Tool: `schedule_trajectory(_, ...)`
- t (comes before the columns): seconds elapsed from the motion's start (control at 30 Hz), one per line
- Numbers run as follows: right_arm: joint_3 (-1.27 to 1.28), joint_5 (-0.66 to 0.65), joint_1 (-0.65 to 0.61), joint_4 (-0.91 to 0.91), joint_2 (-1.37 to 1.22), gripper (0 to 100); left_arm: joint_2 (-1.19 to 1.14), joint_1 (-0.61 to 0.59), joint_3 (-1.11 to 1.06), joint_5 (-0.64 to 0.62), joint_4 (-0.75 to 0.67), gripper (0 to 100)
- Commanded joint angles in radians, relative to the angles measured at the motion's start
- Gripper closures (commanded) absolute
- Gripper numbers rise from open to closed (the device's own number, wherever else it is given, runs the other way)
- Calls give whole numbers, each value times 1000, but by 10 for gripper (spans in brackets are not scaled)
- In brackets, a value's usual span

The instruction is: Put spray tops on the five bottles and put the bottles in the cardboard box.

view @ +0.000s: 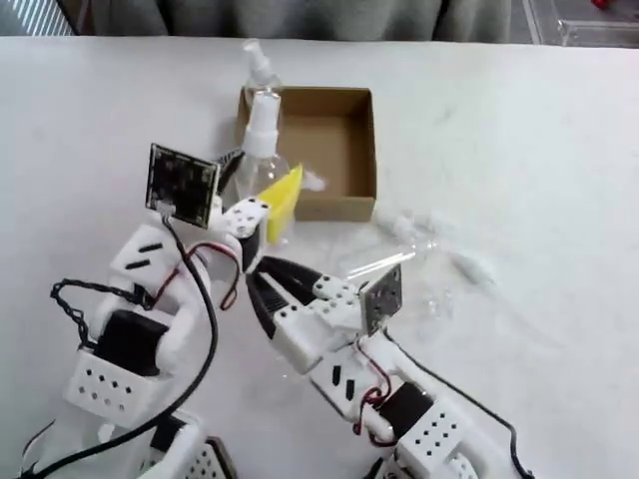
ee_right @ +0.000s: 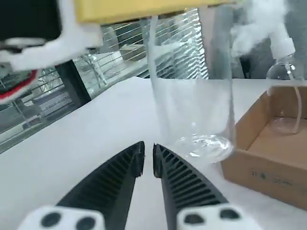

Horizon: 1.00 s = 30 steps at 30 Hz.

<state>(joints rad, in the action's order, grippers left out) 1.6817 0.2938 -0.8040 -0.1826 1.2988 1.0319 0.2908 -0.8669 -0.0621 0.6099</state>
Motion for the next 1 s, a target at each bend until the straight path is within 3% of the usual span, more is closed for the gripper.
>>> schedule_trajectory(0.0,14,-11,38,-24,10,983,-1,10,74,-28,12,921)
schedule_trajectory(0.97,14,-38,85,-21,5,983,-1,4,72,-28,28,921)
